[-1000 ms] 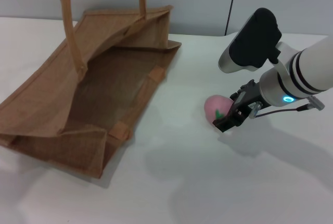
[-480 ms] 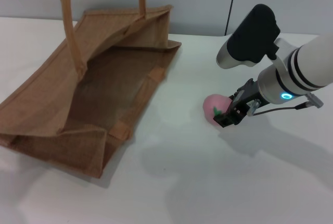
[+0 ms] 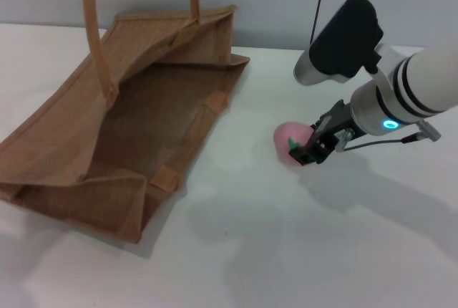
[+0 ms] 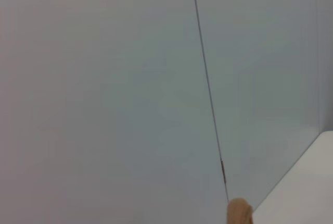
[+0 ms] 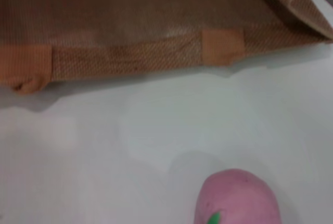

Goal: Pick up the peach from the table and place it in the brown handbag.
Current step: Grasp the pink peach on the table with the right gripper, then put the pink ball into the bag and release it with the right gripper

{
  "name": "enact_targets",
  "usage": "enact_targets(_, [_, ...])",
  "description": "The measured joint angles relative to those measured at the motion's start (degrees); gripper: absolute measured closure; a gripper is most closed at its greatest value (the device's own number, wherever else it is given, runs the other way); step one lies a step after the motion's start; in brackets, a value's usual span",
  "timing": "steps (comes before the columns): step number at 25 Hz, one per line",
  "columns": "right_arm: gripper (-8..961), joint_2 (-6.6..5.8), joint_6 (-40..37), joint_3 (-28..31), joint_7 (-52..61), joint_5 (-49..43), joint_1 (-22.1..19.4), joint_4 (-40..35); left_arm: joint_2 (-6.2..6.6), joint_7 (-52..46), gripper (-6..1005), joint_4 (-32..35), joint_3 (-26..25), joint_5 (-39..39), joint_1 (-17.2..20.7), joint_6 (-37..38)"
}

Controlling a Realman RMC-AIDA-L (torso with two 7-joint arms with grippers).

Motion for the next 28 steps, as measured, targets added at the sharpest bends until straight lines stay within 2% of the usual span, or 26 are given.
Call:
enact_targets(5, [423,-0.01,0.68,1.97,0.50,0.11,0.00,-2.35,0.00,0.10,874,0.01,0.01,-0.29,-0.12,0.10])
enact_targets(8, [463,0.00,0.89,2.39,0.41,3.19,-0.79,-7.81,0.00,0.10,874,0.35,0.06,-0.68,-0.33,0.11])
enact_targets(9, [472,0.00,0.32,2.19,-0.01,6.01,-1.47,-12.17,0.00,0.10,874,0.48,0.07,-0.74,-0.50,0.11])
enact_targets(13, [504,0.04,-1.29,1.22,-1.03,8.47,-2.03,-16.17,-0.23,0.09,874,0.72,1.12,-1.31,-1.84,0.11])
enact_targets(17, [522,0.08,-4.49,-1.95,-2.08,10.75,-1.26,-14.25,-0.50,0.00,874,0.69,3.72,-2.73,-3.13,0.52])
enact_targets(23, [527,0.09,-8.99,-4.70,-2.85,12.59,0.32,-10.19,-0.53,-0.33,873,0.42,7.88,-5.05,-3.03,2.81])
enact_targets(28, [526,0.09,-13.53,-5.72,-11.05,20.01,0.81,-5.42,-0.60,-0.49,873,0.22,10.24,-5.21,-2.82,3.35])
